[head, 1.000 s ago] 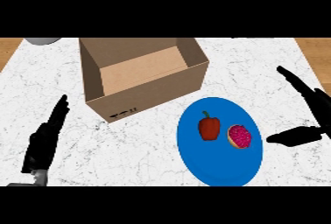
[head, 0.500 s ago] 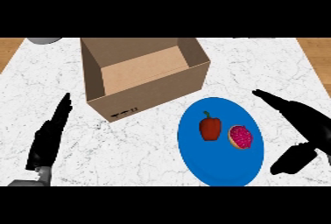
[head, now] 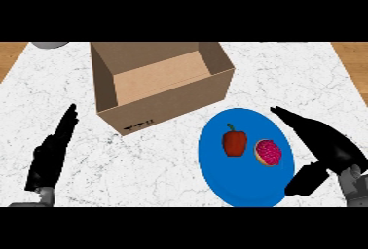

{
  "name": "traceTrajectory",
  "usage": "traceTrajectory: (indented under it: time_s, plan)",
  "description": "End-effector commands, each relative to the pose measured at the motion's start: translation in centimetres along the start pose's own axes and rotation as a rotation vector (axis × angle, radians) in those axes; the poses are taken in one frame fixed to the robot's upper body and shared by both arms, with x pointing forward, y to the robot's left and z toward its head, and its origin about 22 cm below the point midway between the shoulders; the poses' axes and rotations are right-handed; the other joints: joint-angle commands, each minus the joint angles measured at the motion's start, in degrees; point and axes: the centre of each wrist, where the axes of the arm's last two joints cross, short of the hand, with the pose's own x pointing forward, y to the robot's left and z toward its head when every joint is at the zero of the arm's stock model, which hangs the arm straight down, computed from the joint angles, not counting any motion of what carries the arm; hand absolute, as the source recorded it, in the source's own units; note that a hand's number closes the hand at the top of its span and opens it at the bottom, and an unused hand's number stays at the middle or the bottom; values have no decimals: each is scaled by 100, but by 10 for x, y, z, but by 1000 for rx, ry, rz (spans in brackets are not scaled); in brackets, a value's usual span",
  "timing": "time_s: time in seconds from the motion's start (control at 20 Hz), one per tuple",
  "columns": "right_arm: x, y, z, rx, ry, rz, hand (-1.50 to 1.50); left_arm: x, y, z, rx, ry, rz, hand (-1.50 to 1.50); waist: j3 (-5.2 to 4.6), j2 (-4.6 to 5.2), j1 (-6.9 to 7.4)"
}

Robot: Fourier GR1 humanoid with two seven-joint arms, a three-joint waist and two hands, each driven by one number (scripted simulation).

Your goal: Pick the cupcake from the plate and place it in the cardboard box

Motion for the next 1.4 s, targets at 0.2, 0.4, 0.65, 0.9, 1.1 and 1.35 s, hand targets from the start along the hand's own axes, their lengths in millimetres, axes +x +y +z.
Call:
traceTrajectory:
  time_s: [0.2, 0.4, 0.65, 0.9, 1.1, 1.35]
  plan:
    - [-14, 21, -12, 24, 61, 26, -150, -10, 10, 7, 5, 5, 5, 0, 2, 2, 3]
    - [-14, 22, -8, 27, 50, 27, -150, 14, 3, 16, -3, 3, -7, 0, 3, -2, 3]
    - [-2, 35, -13, 15, 59, 25, -150, -8, -9, 9, 15, -8, -1, 0, 1, 2, -10]
    - [-5, 25, -35, 10, 51, 10, -150, -11, -11, 4, 6, 10, 8, 0, 1, 6, 3]
    - [2, 64, -33, 10, 60, 7, -150, -9, -4, 6, 2, 3, 5, 0, 2, 3, -2]
    - [-9, 48, -36, -6, 57, -15, -150, -3, -7, 1, -14, -4, -1, 0, 2, 2, -7]
